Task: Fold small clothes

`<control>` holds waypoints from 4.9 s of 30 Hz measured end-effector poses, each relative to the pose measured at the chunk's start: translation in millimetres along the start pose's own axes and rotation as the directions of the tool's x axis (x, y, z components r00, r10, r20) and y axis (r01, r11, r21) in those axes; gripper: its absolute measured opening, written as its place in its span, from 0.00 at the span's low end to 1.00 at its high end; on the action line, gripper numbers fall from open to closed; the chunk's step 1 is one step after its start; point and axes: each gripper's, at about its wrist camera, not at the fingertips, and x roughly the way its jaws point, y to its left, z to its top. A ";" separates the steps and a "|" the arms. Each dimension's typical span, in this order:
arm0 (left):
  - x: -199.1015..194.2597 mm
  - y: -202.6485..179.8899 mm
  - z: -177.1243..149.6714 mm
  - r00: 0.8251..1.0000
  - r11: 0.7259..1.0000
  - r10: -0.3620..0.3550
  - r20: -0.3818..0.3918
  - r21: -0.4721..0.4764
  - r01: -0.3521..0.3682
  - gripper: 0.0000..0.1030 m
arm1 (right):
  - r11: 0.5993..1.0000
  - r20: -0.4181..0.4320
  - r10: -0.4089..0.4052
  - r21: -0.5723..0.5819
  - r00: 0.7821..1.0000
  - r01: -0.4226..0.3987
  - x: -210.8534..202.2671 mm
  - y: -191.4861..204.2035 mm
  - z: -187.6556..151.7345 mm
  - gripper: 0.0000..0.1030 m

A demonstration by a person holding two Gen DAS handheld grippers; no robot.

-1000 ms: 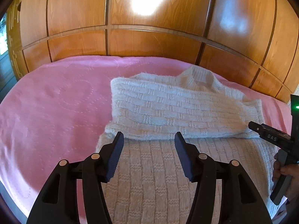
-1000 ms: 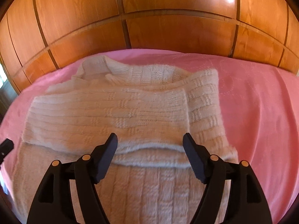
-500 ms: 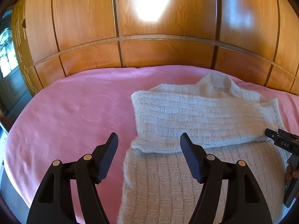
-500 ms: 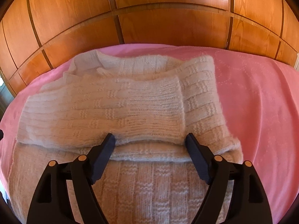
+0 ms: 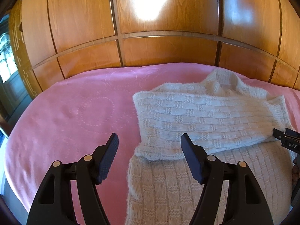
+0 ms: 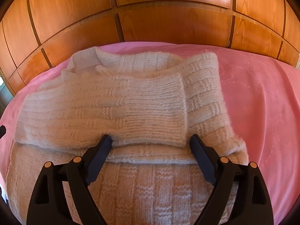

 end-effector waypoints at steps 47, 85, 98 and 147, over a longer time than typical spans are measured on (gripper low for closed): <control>79.7 28.3 -10.8 0.980 0.987 0.038 -0.197 -0.144 -0.067 0.87 | 0.996 -0.003 -0.068 -0.054 0.998 0.067 2.2 13.9 -5.5 0.90; -122.1 59.9 -164.3 0.798 0.845 -0.524 -0.298 -0.296 0.445 0.09 | 0.905 -0.230 0.422 0.161 0.877 -0.393 -185.9 -79.2 -165.6 0.10; -57.0 62.3 -42.4 0.822 0.764 -0.563 -0.084 -0.431 0.480 0.06 | 0.868 -0.038 0.417 0.314 0.908 -0.385 -115.3 -97.5 -47.3 0.10; -126.5 78.2 -123.2 0.929 0.927 -0.337 -0.152 -0.225 0.299 0.16 | 0.973 -0.056 0.178 0.158 0.982 -0.167 -186.9 -109.3 -120.3 0.42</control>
